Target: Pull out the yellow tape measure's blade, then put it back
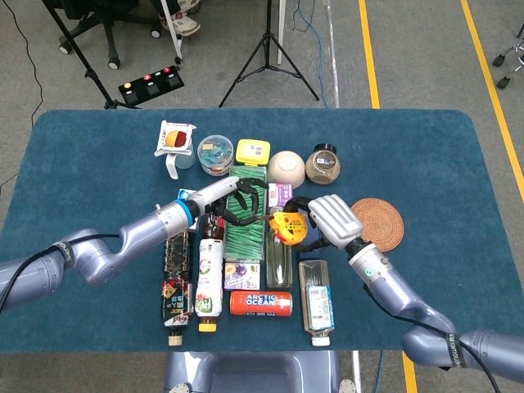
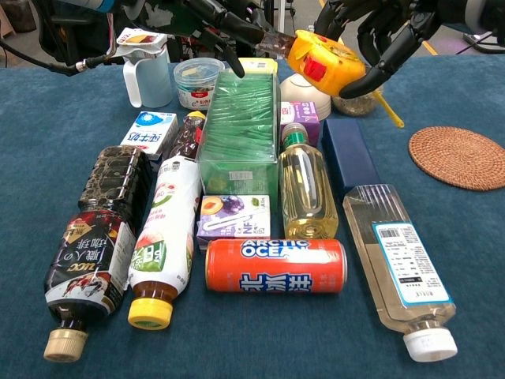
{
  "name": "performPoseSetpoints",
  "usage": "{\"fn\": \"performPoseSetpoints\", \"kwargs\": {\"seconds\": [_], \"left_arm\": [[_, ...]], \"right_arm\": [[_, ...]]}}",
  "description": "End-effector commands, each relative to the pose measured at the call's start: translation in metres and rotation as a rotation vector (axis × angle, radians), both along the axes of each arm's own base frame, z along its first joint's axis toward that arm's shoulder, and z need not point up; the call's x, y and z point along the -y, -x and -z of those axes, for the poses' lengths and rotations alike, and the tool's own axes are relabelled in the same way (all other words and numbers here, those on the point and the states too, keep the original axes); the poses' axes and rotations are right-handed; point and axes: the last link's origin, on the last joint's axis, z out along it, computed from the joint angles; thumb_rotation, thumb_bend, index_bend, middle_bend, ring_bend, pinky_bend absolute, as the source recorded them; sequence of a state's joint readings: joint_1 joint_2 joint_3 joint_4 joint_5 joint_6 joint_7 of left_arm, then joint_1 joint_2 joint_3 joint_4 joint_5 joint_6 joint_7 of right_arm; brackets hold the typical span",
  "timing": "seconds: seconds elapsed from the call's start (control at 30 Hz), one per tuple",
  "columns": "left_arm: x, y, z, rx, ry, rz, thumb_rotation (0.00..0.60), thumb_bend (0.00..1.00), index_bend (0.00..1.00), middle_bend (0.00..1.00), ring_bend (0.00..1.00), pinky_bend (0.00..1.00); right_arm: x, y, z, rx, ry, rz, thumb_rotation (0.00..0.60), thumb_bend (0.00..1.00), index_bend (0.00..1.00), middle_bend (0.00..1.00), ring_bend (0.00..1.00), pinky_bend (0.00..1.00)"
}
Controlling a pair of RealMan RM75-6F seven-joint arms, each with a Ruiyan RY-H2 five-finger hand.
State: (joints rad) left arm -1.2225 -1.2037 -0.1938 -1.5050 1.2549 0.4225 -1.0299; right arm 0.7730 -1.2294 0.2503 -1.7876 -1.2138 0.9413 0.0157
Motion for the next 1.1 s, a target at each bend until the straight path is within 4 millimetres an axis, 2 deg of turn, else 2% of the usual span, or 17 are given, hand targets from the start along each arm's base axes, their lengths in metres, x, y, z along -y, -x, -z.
{"fn": "performPoseSetpoints", "kwargs": {"seconds": [0.03,0.7,0.87,1.1], "left_arm": [[0.001,0.001,-0.002,0.0,-0.006,-0.007,0.6,0.42,0.67,0.15,0.06,0.32],[0.007,0.038,-0.028,-0.042,-0.034,-0.051,0.6,0.41,0.67,0.15,0.07,0.32],[0.01,0.064,-0.046,-0.051,-0.064,-0.089,0.6,0.41,0.67,0.15,0.06,0.32],[0.012,0.088,-0.062,-0.057,-0.089,-0.123,0.6,0.41,0.67,0.15,0.07,0.32]], "right_arm": [[0.0,0.001,0.0,-0.005,-0.001,0.0,0.6,0.2,0.61,0.58,0.65,0.69],[-0.003,0.015,-0.005,-0.067,0.0,0.011,0.6,0.2,0.61,0.58,0.65,0.69],[-0.007,0.017,0.0,-0.097,-0.018,-0.003,0.6,0.2,0.62,0.58,0.66,0.69],[-0.008,0.016,0.002,-0.107,-0.025,-0.011,0.6,0.2,0.63,0.6,0.67,0.69]]}}
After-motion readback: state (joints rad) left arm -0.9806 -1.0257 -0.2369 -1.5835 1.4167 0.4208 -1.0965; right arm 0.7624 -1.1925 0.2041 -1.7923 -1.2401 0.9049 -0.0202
